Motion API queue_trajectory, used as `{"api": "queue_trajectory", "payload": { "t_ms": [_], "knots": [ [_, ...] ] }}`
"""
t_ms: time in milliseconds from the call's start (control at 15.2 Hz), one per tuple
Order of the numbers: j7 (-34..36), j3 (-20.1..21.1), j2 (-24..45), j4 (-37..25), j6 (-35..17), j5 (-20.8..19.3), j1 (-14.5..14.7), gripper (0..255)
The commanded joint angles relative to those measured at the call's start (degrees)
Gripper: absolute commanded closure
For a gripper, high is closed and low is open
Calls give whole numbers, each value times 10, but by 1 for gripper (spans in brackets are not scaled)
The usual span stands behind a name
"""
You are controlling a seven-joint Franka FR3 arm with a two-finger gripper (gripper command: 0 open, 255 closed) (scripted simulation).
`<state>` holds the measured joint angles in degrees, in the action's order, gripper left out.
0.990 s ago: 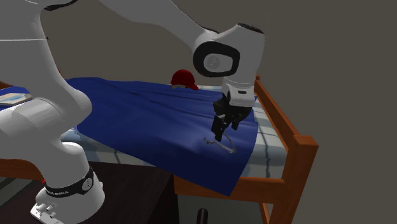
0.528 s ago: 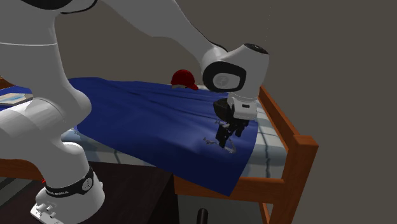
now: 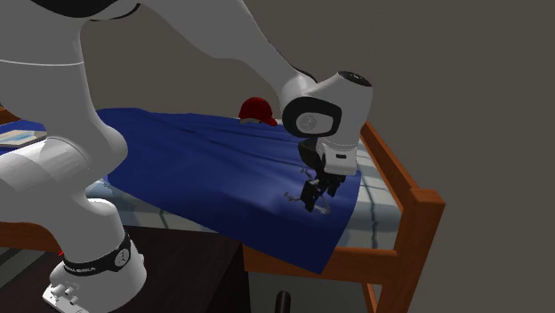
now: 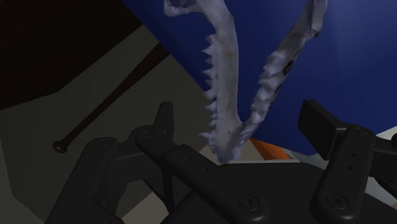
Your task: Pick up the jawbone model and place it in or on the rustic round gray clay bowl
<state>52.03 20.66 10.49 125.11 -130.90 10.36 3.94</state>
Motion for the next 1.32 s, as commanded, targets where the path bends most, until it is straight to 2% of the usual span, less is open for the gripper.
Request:
{"api": "queue_trajectory", "payload": {
  "t_ms": [0,66,132,726,1254],
  "knots": [
    [0,0,0,0,0,0,0,0],
    [0,0,0,0,0,0,0,0],
    [0,0,0,0,0,0,0,255],
    [0,0,0,0,0,0,0,255],
    [2,2,-40,-20,58,9,-4,255]
  ]
}}
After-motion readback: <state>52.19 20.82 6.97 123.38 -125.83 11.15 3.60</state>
